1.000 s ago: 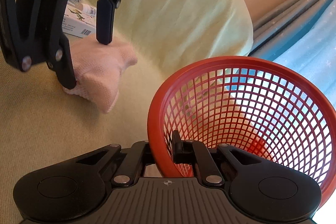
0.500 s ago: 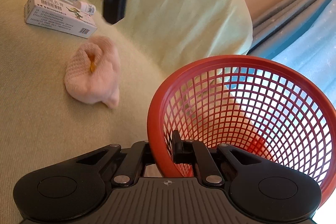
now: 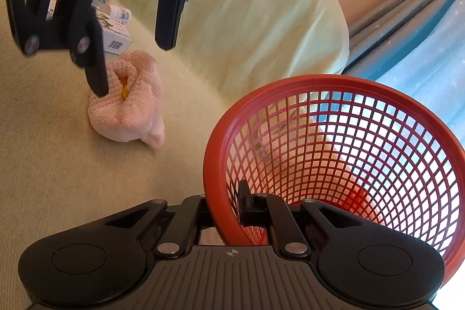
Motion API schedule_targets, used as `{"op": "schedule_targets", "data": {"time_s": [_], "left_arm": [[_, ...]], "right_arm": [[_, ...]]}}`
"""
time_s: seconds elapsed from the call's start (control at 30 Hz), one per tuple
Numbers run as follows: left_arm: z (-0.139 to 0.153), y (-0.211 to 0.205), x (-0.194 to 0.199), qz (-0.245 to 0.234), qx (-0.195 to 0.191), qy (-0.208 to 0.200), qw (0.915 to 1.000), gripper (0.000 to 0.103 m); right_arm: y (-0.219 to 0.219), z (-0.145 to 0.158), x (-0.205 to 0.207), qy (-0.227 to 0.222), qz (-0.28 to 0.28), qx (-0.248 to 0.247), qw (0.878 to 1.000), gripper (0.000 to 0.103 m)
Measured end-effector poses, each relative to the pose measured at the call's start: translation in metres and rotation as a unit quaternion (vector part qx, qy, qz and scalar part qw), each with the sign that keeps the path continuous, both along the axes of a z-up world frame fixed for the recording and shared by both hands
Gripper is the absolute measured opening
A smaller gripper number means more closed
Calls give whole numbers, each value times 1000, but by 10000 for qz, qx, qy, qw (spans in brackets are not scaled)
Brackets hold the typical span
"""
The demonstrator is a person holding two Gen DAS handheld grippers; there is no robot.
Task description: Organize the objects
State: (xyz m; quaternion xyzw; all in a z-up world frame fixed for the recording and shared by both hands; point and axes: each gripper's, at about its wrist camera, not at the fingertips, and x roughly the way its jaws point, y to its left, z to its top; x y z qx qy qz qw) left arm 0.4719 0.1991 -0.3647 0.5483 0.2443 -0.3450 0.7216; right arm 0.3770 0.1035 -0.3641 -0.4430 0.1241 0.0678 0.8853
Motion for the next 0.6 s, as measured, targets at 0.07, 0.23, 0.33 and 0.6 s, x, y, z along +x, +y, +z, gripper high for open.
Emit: {"op": "schedule_targets", "data": {"time_s": [0.07, 0.23, 0.33, 0.6], "left_arm": [[-11, -2, 5, -56, 147, -114, 9998, 54], [-20, -4, 14, 23, 201, 44, 9998, 27], [-13, -2, 12, 75, 120, 12, 9999, 21], [56, -3, -8, 0, -519, -345, 9981, 21]], "right_arm": [[0, 0, 0, 6, -4, 0, 10000, 4], [0, 1, 2, 17, 3, -1, 10000, 4], [-1, 1, 4, 18, -10, 15, 10000, 4], [-1, 1, 8, 13, -18, -14, 10000, 4]]}}
